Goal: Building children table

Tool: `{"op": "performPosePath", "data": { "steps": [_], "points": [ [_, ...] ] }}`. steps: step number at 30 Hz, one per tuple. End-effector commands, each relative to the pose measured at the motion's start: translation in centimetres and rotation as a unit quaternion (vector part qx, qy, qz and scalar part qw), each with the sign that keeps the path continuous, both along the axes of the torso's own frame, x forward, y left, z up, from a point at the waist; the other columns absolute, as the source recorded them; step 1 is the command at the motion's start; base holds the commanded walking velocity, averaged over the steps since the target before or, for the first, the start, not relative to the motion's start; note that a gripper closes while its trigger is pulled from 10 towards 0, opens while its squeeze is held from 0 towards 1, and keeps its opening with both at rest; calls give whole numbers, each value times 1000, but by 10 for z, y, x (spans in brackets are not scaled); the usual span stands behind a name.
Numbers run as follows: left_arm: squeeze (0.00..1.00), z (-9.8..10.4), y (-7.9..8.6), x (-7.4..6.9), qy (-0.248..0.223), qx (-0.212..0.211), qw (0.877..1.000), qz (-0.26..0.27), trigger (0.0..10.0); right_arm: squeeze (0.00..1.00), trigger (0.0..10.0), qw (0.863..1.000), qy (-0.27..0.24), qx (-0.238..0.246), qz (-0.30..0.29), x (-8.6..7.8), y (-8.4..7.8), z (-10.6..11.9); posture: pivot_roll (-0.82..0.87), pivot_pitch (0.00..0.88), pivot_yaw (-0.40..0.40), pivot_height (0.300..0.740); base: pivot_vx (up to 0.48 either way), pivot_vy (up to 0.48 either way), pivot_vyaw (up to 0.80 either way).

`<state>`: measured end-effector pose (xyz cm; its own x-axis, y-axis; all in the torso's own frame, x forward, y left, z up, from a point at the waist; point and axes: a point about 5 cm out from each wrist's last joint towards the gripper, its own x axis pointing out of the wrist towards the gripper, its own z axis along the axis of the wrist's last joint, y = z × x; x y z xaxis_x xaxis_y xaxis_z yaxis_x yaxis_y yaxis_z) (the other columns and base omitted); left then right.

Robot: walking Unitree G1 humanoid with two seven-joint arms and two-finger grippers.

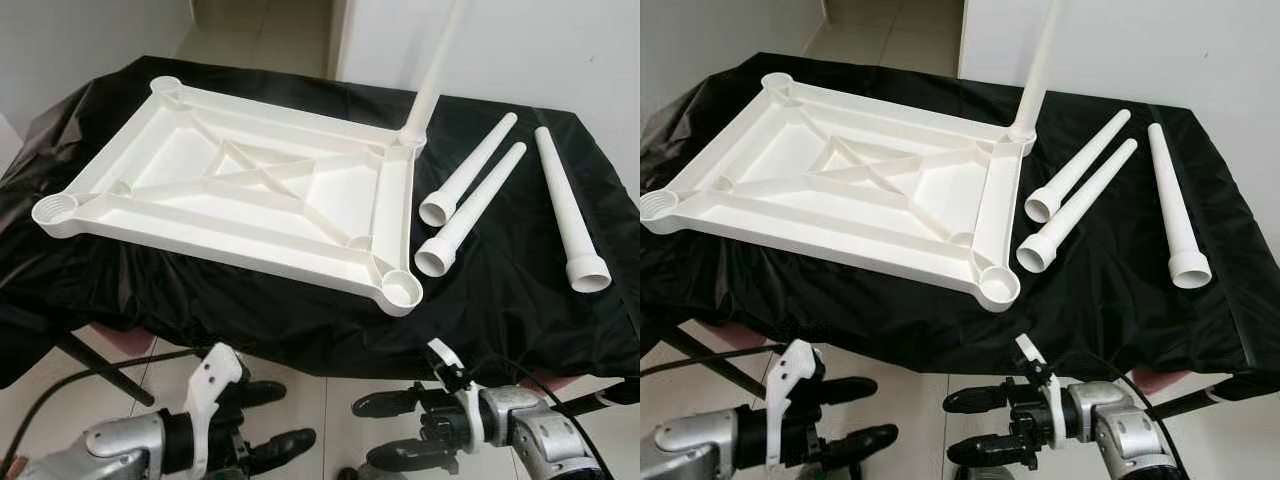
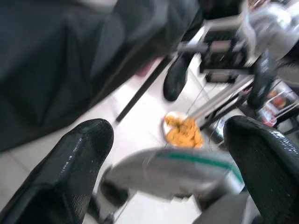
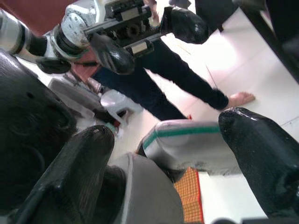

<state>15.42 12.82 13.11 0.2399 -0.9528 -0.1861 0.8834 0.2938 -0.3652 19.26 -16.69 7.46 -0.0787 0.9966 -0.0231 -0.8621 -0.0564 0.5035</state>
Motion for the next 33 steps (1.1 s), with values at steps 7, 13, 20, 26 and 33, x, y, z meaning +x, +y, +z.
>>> {"op": "performPosePath", "data": {
  "steps": [7, 13, 20, 26, 33],
  "points": [
    [0, 44, -14, 21, -79, -121, 988, -48, 10000, 0, 10000, 989, -83, 70, -95, 51, -8, 57, 110, 51, -56, 740, 0, 0, 0],
    [0, 49, -25, 48, -133, -128, 982, 37, 10000, 0, 10000, 963, -133, 103, -210, 86, 2, 80, 105, 26, -50, 740, 0, 0, 0],
    [0, 58, -29, 88, -171, -128, 962, 167, 10000, 0, 10000, 912, -152, 117, -363, 115, 13, 92, 101, 6, -47, 740, 0, 0, 0],
    [0, 61, -34, 109, -193, -110, 950, 222, 10000, 0, 10000, 880, -157, 123, -431, 129, 16, 101, 102, 5, -48, 740, 0, 0, 0],
    [0, 68, -43, 143, -227, -76, 922, 303, 10000, 0, 10000, 820, -184, 93, -534, 147, 17, 117, 91, 4, -55, 740, 0, 0, 0]
  ]
}}
